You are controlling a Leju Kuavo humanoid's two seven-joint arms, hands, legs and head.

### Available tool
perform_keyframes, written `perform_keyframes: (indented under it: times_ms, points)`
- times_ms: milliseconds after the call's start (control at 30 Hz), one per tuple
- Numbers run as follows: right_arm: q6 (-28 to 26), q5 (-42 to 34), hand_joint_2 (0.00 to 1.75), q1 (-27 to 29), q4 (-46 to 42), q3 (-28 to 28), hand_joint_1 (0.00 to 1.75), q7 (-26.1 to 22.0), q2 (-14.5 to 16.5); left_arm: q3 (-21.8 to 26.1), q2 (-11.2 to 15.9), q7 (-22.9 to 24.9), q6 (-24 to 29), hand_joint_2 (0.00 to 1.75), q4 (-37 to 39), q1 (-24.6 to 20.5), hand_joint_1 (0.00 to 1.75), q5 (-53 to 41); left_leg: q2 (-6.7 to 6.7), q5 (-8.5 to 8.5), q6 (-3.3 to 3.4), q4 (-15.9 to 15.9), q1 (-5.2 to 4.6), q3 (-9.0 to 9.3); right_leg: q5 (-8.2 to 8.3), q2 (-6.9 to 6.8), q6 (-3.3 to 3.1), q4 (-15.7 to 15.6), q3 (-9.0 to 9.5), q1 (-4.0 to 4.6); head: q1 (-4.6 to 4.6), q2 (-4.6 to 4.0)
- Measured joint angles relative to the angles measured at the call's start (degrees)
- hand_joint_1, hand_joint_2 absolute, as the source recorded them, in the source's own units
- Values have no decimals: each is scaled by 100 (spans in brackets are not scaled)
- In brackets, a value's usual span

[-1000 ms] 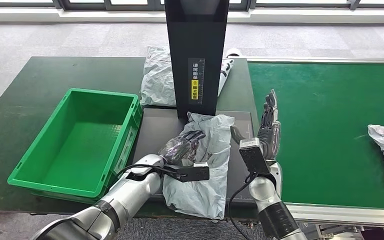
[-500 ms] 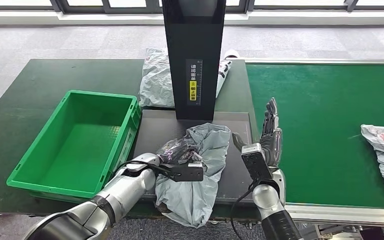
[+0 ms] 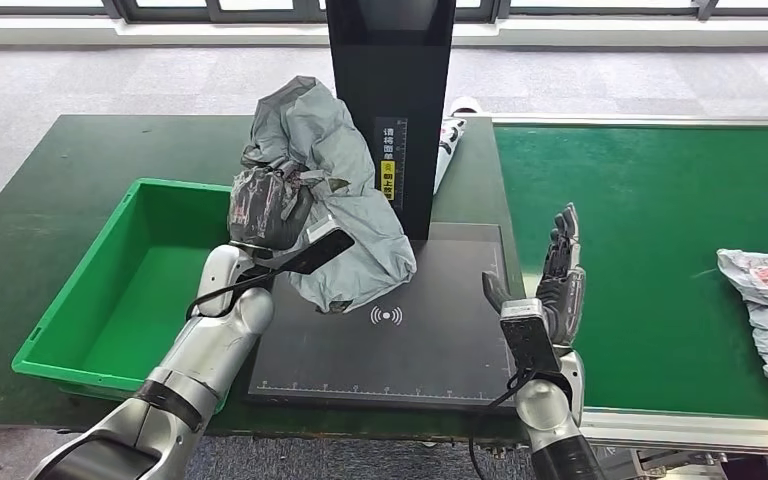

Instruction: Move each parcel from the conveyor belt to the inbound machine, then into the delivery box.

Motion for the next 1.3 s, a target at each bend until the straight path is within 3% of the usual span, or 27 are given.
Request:
perform_keyframes:
  times_ms: [67, 167, 233, 333, 400, 500, 633, 733, 900, 933, 1033, 1067, 1167, 1300]
  points:
    - [-9, -14, 175, 1, -11, 0, 0, 2, 0, 116, 41, 321, 396, 175, -206, 63, 175, -686, 3, 0, 0, 0, 0, -2, 0, 2, 0, 0, -2, 0, 1, 1]
    - [-53, -97, 175, 5, -14, 0, 0, -73, -1, 463, 230, 1193, 780, 175, -689, 173, 175, -2364, 12, 0, 0, -1, 0, -2, 1, 9, -1, 0, -5, 0, 1, 1]
    - [-70, -159, 175, 15, -14, 0, 0, -128, -7, 591, 558, 2130, 819, 175, -867, 202, 175, -2846, 26, -1, -4, -5, 3, 4, 3, 21, -6, 1, -9, 3, 2, 0]
    - [-49, -221, 175, 58, -14, -1, 0, -130, -39, 483, 1286, 3730, 832, 175, -828, 209, 175, -2892, 67, -1, -17, -13, 9, 14, 13, 62, -23, 1, -26, 10, -3, 0]
    - [-39, -238, 175, 89, -14, -3, 0, -120, -75, 435, 1640, 4054, 832, 175, -771, 221, 175, -2896, 62, 5, -23, -14, 16, 8, 14, 60, -28, 1, -32, 17, -3, 1]
    - [-28, -239, 175, 100, -14, -4, 0, -114, -96, 360, 1953, 4029, 832, 175, -712, 237, 175, -2900, 36, 10, -27, -14, 21, -4, 13, 36, -29, 1, -29, 21, 1, 1]
    - [-24, -233, 175, 101, -14, -4, 0, -96, -102, 308, 2176, 4128, 830, 175, -579, 230, 175, -2901, 43, 9, -26, -13, 18, -8, 13, 44, -28, 1, -33, 15, 1, 1]
    - [9, -184, 175, 99, -14, -4, 0, -53, -105, 334, 2329, 4316, 760, 175, -45, 151, 175, -2901, 48, 8, -26, -13, 15, -7, 14, 53, -28, 1, -35, 14, 0, 1]
    - [35, -81, 175, 100, -13, -4, 0, 21, -118, 818, 2534, 4023, 383, 175, 1068, 135, 173, -2898, 58, 9, -29, -14, 20, -8, 15, 58, -31, 2, -45, 20, -1, 0]
    - [39, -72, 175, 100, -13, -4, 0, 22, -121, 933, 2543, 3927, 249, 175, 1265, 136, 141, -2893, 57, 9, -29, -14, 21, -9, 15, 57, -32, 2, -46, 22, -1, 0]
    - [58, -67, 175, 101, -12, -4, 0, 33, -137, 1255, 2521, 3503, -160, 175, 1710, 140, 12, -2810, 53, 9, -29, -14, 22, -13, 15, 54, -32, 2, -46, 22, 1, 1]
    - [63, -66, 175, 102, -13, -4, 0, 44, -147, 1367, 2497, 3280, -272, 175, 1808, 139, 0, -2727, 51, 9, -29, -14, 21, -13, 15, 53, -32, 1, -46, 21, 1, 1]
    - [88, -59, 175, 124, -20, -4, 0, 111, -187, 1720, 2372, 2564, -372, 175, 1946, 129, 0, -2315, 43, 9, -28, -13, 16, -13, 14, 45, -31, 1, -42, 14, 1, 1]
    - [120, -7, 175, 241, -98, -4, 0, 218, -220, 2136, 2176, 1924, -74, 175, 1900, 128, 0, -1693, 41, 9, -27, -13, 13, -12, 15, 39, -30, 0, -40, 12, 1, 1]
